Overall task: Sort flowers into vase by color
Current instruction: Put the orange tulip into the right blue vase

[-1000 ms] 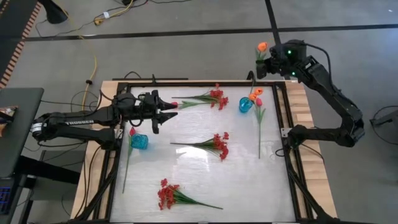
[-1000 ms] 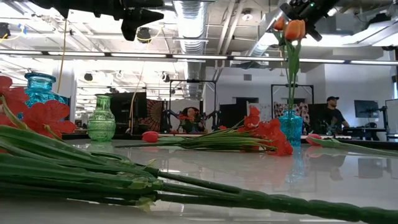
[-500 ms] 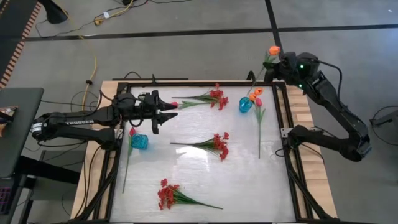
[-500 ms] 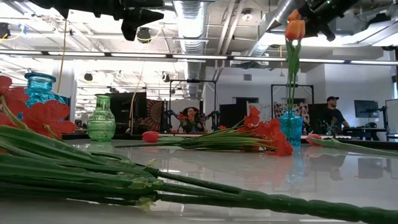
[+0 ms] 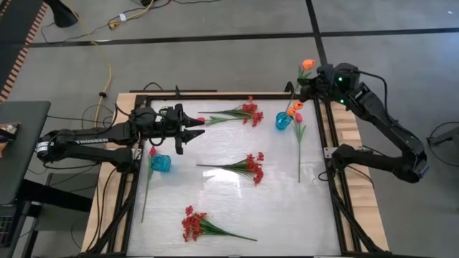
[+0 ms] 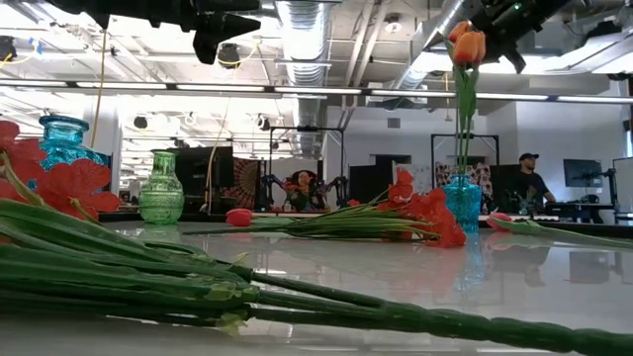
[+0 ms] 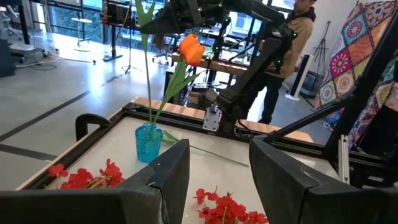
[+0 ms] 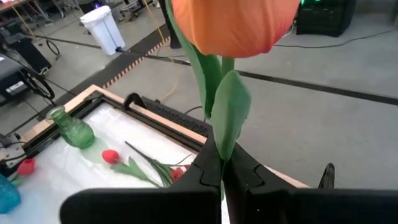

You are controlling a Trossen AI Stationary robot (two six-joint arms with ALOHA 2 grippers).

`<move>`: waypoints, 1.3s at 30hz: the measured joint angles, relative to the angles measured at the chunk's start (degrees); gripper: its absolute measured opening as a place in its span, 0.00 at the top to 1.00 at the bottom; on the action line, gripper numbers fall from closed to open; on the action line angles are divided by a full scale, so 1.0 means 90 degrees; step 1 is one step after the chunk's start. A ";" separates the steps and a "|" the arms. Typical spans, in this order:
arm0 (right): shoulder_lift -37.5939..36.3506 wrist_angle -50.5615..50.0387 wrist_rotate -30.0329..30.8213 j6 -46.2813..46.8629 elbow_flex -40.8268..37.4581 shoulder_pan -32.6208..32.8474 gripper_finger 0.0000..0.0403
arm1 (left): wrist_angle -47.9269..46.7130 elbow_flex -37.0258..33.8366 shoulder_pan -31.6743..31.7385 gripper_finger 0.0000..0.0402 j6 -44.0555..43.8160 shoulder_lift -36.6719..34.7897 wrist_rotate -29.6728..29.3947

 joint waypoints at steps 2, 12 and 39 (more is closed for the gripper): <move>-0.0002 0.0005 0.0015 -0.0003 0.0000 0.0000 0.94 | 0.0000 0.0000 0.0000 0.61 0.0000 -0.0001 0.0000; 0.0000 0.0013 0.0189 -0.0055 0.0000 0.0000 0.94 | -0.0007 0.0000 0.0000 0.61 0.0000 -0.0001 0.0002; 0.0078 0.0256 0.0333 -0.0352 -0.0530 0.0421 0.94 | -0.0051 0.0000 -0.0001 0.61 -0.0036 0.0002 0.0049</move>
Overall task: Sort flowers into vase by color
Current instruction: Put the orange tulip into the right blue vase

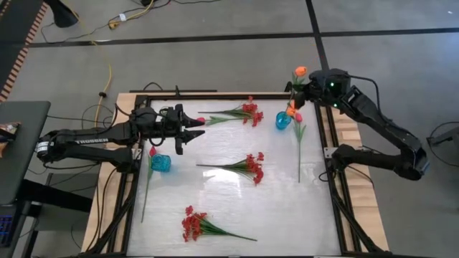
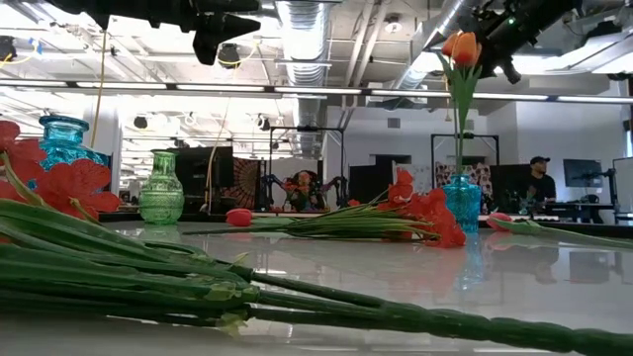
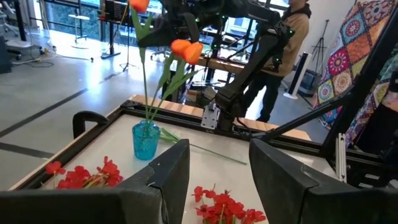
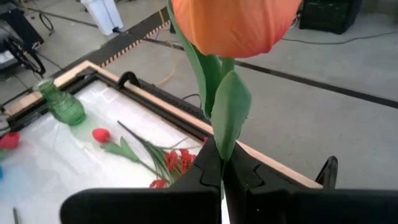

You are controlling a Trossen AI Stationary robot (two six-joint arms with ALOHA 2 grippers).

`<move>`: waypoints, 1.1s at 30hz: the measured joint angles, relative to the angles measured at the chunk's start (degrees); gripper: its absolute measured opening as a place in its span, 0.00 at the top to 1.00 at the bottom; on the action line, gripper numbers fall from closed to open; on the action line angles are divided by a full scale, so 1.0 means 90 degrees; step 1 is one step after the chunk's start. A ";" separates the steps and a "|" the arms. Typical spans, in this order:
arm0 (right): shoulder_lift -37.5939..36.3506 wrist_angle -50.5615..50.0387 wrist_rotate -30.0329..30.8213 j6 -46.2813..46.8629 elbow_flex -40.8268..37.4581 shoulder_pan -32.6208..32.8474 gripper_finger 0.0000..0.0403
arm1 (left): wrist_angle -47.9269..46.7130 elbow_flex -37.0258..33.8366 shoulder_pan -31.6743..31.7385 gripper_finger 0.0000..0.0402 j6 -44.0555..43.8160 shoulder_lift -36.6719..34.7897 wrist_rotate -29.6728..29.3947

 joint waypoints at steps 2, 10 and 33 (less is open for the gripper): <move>0.0002 -0.0008 0.0000 -0.0037 -0.0051 0.0033 0.94 | 0.0001 0.0000 0.0001 0.61 0.0010 -0.0002 -0.0001; 0.0002 -0.0109 0.0003 -0.0075 -0.0194 0.0108 0.90 | 0.0000 0.0000 0.0001 0.61 0.0022 -0.0001 -0.0001; 0.0002 -0.0515 -0.0079 -0.0257 0.0034 0.0106 0.69 | 0.0000 0.0000 -0.0002 0.61 0.0027 -0.0002 0.0067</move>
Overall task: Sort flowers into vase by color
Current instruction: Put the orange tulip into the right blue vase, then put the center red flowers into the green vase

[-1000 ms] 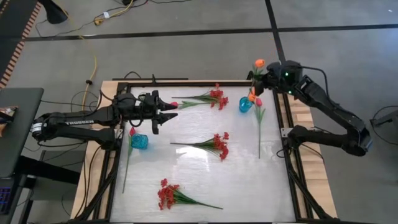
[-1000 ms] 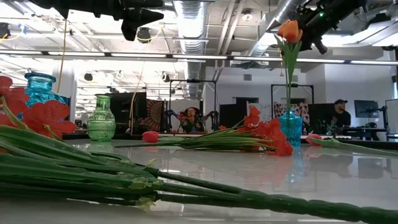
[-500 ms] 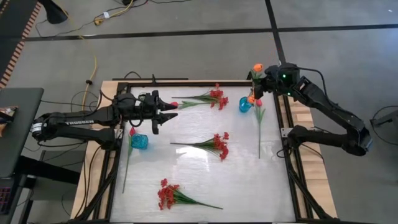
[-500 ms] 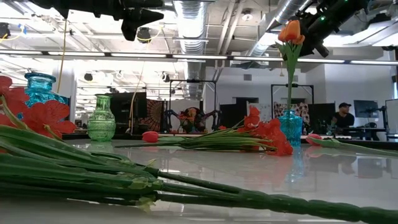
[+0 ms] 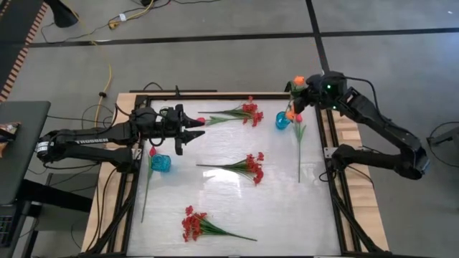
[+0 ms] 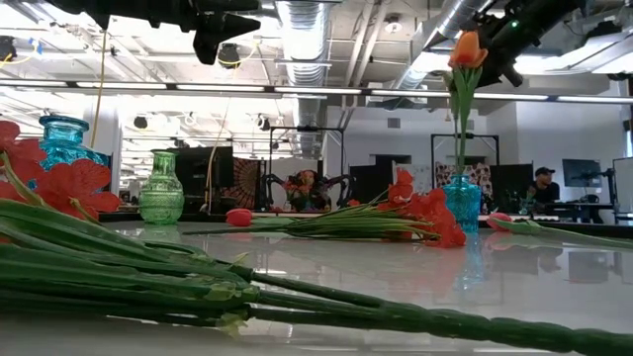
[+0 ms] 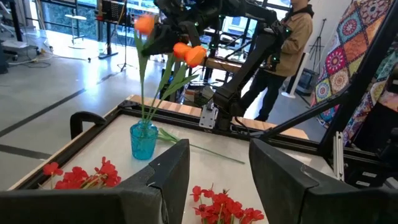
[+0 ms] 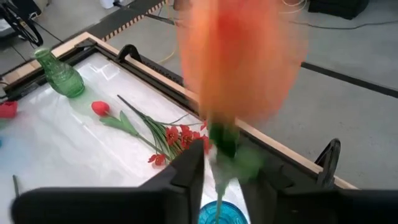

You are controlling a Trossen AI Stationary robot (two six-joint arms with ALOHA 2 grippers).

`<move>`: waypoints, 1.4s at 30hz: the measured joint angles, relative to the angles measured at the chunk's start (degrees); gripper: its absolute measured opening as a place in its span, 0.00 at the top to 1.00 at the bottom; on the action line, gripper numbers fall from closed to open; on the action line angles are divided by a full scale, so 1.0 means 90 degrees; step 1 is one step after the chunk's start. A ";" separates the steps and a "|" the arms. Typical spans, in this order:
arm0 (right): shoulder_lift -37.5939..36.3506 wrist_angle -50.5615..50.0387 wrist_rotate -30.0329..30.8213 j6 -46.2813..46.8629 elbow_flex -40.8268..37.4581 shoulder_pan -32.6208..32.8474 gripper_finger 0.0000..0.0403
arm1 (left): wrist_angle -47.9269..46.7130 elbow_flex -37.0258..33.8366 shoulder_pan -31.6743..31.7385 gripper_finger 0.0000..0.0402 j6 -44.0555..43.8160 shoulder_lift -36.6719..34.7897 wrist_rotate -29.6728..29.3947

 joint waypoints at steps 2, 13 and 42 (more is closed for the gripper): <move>0.0000 -0.0213 -0.0002 -0.0084 0.0147 0.0000 0.64 | 0.0000 0.0000 0.0000 0.61 0.0005 0.0000 0.0002; -0.0002 -0.1836 -0.0081 -0.0442 0.1006 -0.0005 0.49 | 0.0000 0.0000 0.0001 0.61 0.0092 0.0000 0.0002; 0.0002 -0.2872 -0.0927 -0.0627 0.2557 0.0002 0.48 | -0.0127 0.0000 0.0002 0.61 -0.0046 0.0002 0.0301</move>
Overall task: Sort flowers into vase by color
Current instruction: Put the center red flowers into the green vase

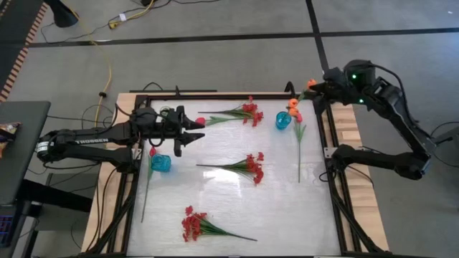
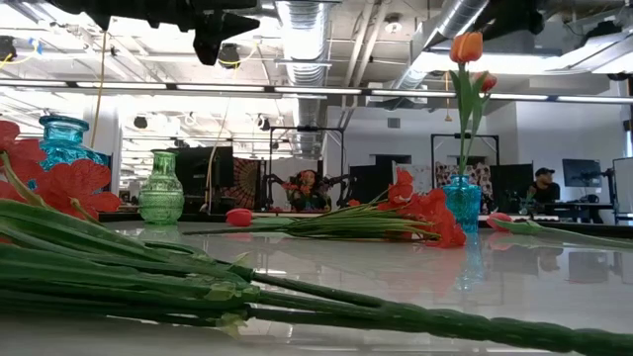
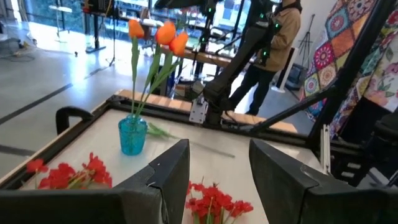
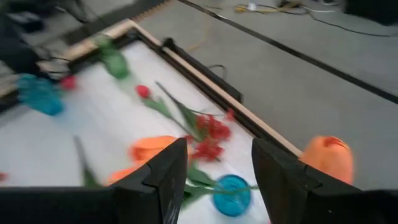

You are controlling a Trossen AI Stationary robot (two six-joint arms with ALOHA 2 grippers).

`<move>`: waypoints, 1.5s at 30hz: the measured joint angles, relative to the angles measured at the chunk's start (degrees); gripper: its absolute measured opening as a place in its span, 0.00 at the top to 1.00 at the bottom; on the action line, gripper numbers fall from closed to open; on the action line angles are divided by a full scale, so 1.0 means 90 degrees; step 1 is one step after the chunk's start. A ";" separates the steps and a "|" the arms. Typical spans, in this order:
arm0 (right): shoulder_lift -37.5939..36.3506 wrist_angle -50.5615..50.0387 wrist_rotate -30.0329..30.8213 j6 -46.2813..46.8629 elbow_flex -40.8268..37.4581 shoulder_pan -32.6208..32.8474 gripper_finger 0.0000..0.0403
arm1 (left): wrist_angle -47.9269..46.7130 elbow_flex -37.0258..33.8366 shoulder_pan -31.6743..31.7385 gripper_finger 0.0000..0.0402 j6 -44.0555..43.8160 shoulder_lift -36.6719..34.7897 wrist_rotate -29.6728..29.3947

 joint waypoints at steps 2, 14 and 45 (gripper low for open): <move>0.0000 0.0006 -0.0309 0.0096 0.0096 0.0072 0.48 | -0.0135 0.0000 0.0000 0.61 0.0022 0.0000 0.0000; 0.0044 0.0047 -0.0696 0.0958 0.0215 0.2300 0.53 | -0.0935 -0.0002 -0.0268 0.61 0.0096 0.0379 0.0005; 0.1178 -0.0520 0.1718 0.4836 -0.0524 0.8307 0.67 | -0.1976 0.1525 -0.1132 0.61 0.1799 0.4738 -0.0564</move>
